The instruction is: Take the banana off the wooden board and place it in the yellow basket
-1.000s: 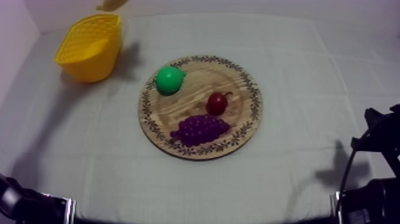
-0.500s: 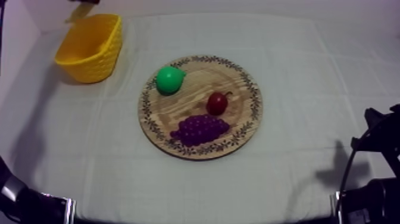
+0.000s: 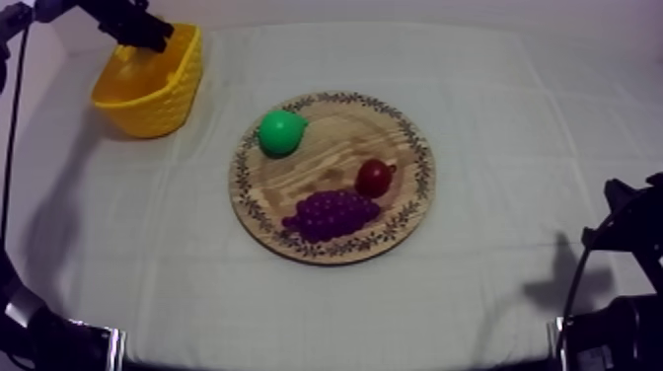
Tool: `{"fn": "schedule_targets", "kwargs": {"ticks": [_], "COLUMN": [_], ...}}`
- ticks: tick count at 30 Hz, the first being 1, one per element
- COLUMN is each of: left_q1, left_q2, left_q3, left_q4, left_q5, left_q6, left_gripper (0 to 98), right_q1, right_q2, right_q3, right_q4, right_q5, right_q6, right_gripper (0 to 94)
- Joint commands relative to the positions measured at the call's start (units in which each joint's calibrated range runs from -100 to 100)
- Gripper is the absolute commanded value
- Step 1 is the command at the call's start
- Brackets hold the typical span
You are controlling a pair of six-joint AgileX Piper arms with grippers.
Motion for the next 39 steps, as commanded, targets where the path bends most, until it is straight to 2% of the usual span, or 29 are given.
{"fn": "schedule_targets", "kwargs": {"ticks": [1,9,20,27,36,39], "left_q1": [-0.05,-0.24,-0.06,-0.28,-0.41,-0.42], "left_q2": [0.20,1.15,1.19,1.32,0.43,-0.88], "left_q3": [0.83,4.31,5.23,6.23,6.53,6.43], "left_q4": [0.28,1.33,2.63,3.48,3.85,3.73], "left_q5": [-0.44,-2.92,-4.01,-4.96,-5.35,-5.24], "left_q6": [-0.22,-1.06,-2.36,-3.18,-3.52,-3.30], "left_gripper": [14.8,16.1,36.7,44.2,43.9,37.2], "right_q1": [0.02,0.02,0.02,0.02,0.02,0.02], "right_q2": [-0.02,-0.02,-0.02,-0.02,-0.02,-0.02], "right_q3": [-0.03,-0.03,-0.03,-0.03,-0.03,-0.03], "right_q4": [0.02,0.02,0.02,0.02,0.02,0.02], "right_q5": [0.00,0.00,0.00,0.00,0.00,0.00], "right_q6": [0.01,0.01,0.01,0.01,0.01,0.01], "right_gripper": [0.2,0.2,0.2,0.2,0.2,0.2]}}
